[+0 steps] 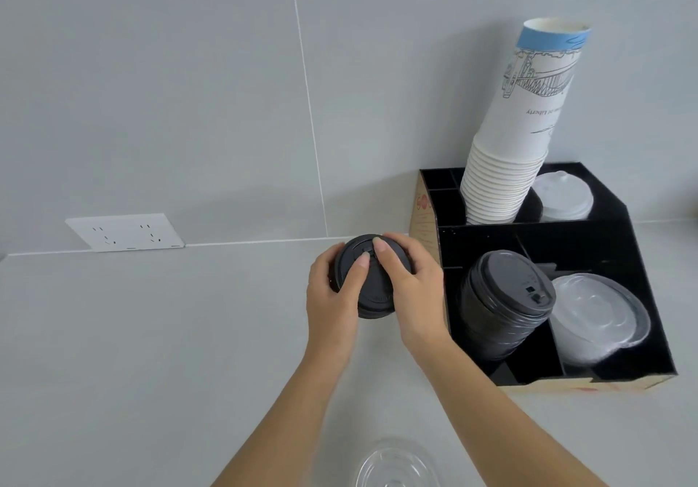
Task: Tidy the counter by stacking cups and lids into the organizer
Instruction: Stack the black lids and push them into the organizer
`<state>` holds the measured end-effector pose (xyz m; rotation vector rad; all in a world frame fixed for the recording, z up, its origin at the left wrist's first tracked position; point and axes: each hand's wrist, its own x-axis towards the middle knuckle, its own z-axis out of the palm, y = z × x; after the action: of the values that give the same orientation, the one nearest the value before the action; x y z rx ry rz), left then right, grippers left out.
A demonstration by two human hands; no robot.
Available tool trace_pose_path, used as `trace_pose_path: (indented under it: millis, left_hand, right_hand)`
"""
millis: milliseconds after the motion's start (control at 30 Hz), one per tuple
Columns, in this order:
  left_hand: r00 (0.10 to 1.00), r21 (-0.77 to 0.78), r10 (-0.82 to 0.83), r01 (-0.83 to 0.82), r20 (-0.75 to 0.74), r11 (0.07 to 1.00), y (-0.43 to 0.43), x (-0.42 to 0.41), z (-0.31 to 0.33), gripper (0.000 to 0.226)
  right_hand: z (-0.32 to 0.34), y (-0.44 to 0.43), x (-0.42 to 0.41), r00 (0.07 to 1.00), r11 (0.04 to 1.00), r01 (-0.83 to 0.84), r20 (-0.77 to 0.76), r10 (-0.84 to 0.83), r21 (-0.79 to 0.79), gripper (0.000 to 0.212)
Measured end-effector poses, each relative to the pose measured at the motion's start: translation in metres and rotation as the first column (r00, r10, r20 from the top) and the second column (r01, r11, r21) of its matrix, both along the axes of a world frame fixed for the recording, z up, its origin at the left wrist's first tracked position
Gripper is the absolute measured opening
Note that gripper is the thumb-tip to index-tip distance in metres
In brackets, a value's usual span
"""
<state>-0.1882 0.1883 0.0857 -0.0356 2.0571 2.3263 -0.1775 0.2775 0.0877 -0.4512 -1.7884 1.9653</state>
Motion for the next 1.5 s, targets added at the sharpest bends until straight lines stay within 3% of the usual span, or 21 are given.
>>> trace_pose_path:
  millis: [233,433,567,800,1200,1500]
  left_hand:
    - [0.987,-0.047,-0.07,0.063,-0.145,0.997,0.031,0.016,0.041,0.047]
    - [0.964,-0.043,-0.169,0.164,-0.206,0.986,0.063,0.028,0.071,0.03]
    - [0.951,-0.048,-0.224,0.219,-0.211,0.974,0.086,0.032,0.082,0.035]
    - [0.939,-0.117,-0.288,0.269,-0.189,0.956,0.118,0.034,0.075,0.023]
    - [0.937,-0.242,-0.348,0.336,-0.01,0.91,0.141,0.029,0.035,0.037]
    - [0.944,-0.108,-0.311,0.322,0.108,0.94,0.141,0.025,0.021,0.033]
  right_hand:
    - [0.043,0.022,0.022,0.991,0.993,0.089,-0.107,-0.079,0.084,0.021]
    - [0.071,0.05,0.039,0.971,0.981,0.186,-0.162,-0.175,0.052,0.017]
    - [0.081,0.071,0.05,0.96,0.968,0.241,-0.161,-0.228,0.066,0.019]
    - [0.074,0.1,0.06,0.956,0.954,0.282,-0.106,-0.272,0.1,0.013]
    - [0.029,0.122,0.061,0.954,0.953,0.287,0.067,-0.294,0.092,0.021]
    - [0.02,0.12,0.059,0.956,0.958,0.286,0.08,-0.283,-0.033,0.019]
